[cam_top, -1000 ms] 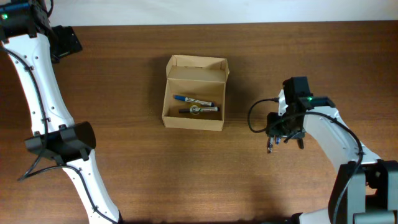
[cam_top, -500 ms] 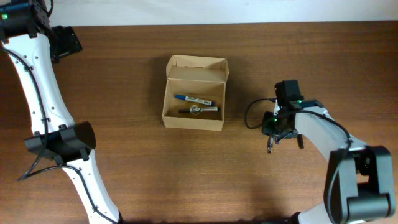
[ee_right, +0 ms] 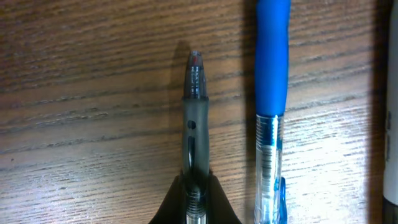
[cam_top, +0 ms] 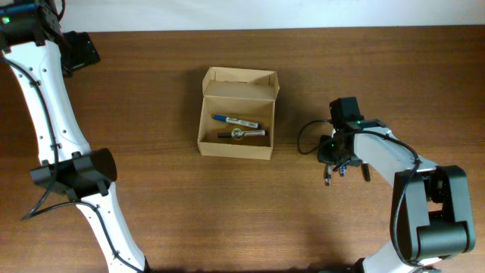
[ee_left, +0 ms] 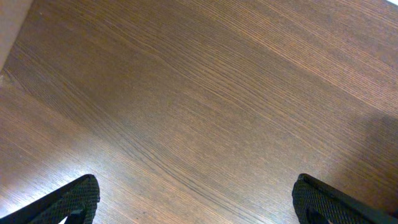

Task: Pack container
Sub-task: 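Move the right gripper down over the blue and clear pens, then grasp the clear pen and lower it into the box with the right gripper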

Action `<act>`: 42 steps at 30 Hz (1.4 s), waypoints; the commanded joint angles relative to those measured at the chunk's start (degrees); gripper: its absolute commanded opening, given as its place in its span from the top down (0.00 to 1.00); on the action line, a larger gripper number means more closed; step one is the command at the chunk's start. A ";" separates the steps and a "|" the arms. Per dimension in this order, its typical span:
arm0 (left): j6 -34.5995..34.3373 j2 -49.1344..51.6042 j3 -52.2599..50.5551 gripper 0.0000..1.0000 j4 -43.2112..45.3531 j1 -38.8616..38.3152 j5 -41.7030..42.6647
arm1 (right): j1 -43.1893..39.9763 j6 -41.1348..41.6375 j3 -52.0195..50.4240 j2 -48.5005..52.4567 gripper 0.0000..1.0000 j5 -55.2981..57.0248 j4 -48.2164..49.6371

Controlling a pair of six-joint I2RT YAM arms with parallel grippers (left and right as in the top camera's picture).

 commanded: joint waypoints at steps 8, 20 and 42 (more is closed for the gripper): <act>0.70 -1.73 -0.22 0.00 -0.02 0.24 -0.39 | 1.51 -13.44 18.01 -5.84 0.96 -7.15 -7.48; 0.70 -1.73 -0.22 0.00 -0.02 0.24 -0.39 | 22.25 -64.98 40.19 -6.12 0.96 -10.29 -16.11; 0.70 -1.73 -0.22 0.00 -0.02 0.24 -0.39 | 26.84 -63.06 40.19 21.79 0.96 -13.51 -9.81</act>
